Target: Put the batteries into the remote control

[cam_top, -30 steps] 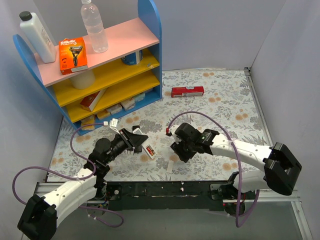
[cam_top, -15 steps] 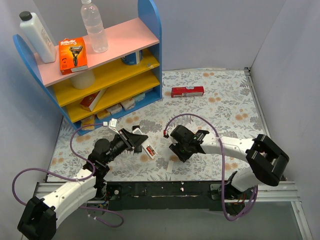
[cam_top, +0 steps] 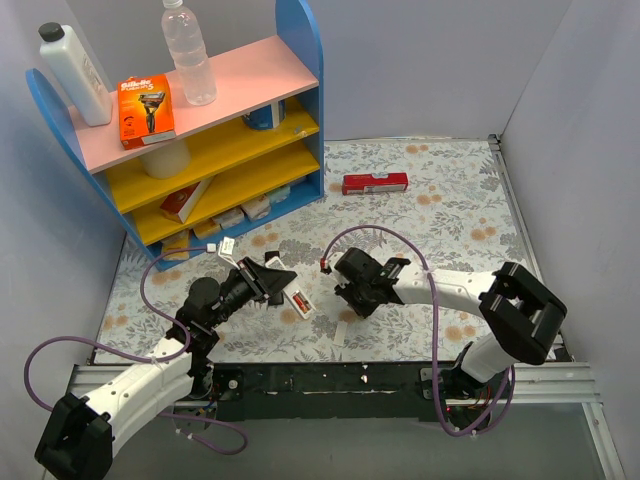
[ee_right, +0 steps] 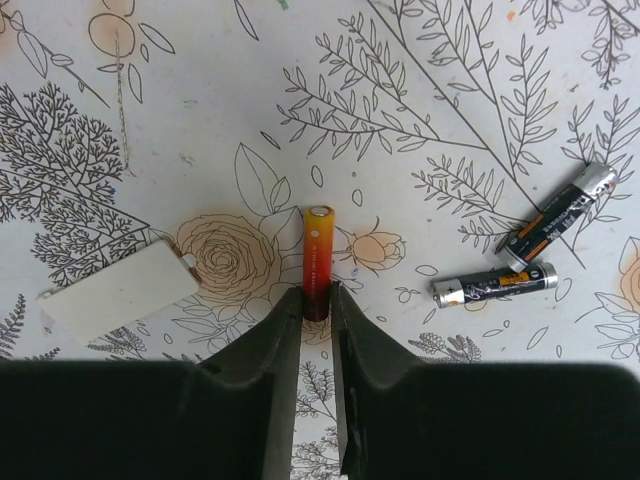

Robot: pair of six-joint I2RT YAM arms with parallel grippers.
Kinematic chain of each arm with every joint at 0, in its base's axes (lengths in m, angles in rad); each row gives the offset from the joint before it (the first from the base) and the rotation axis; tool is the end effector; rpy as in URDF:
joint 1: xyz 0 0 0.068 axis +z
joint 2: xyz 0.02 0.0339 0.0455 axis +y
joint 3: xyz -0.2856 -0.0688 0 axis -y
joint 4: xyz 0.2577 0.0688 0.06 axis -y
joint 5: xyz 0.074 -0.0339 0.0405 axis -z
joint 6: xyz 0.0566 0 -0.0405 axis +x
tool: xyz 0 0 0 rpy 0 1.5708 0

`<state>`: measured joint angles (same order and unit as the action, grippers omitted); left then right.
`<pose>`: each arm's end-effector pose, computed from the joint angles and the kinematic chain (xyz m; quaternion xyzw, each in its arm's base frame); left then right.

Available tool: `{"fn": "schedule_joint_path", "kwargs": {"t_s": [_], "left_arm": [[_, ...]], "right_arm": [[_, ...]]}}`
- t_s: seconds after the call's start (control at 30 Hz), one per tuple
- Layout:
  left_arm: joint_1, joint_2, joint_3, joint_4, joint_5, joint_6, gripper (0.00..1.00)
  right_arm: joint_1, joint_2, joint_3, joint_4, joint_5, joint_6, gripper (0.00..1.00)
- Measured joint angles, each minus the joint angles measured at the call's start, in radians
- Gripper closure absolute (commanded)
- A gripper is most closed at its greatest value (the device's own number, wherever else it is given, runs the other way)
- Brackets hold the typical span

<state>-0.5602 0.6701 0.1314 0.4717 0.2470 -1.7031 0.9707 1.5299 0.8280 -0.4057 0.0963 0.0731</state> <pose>0.1424 -0.1056 0.2015 -0.3213 0.6552 -0.6518 0.2067 0.1751 0.2462 0.1617 -0.4119 0.8807 0.0737 0.2221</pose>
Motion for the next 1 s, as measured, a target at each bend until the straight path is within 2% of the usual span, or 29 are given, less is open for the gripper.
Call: {"fn": "schedule_joint_path", "kwargs": {"t_s": [0.07,0.27,0.43,0.57,0.77,1.0], "left_arm": [[0.0,0.001,0.0,0.001,0.0,0.0,1.0],[0.0,0.018,-0.01,0.039,0.0,-0.015,1.0],[0.0,0.048,-0.038,0.094,-0.002,-0.046,1.0],[0.0,0.079,-0.05,0.135,-0.011,-0.068,1.0],[0.0,0.142,-0.054,0.206,-0.035,-0.07,1.0],[0.0,0.217,-0.055,0.326,-0.079,-0.056,1.0]], "right_arm": [[0.0,0.003,0.002,0.005,-0.003,-0.003,0.89],[0.0,0.004,0.009,-0.006,0.002,-0.02,0.99],[0.0,-0.009,0.043,-0.078,0.0,-0.022,0.99],[0.0,-0.06,0.133,-0.155,-0.015,-0.019,0.99],[0.006,-0.106,0.388,-0.262,-0.079,0.01,0.99],[0.07,-0.076,0.608,-0.409,-0.134,0.081,0.99]]}}
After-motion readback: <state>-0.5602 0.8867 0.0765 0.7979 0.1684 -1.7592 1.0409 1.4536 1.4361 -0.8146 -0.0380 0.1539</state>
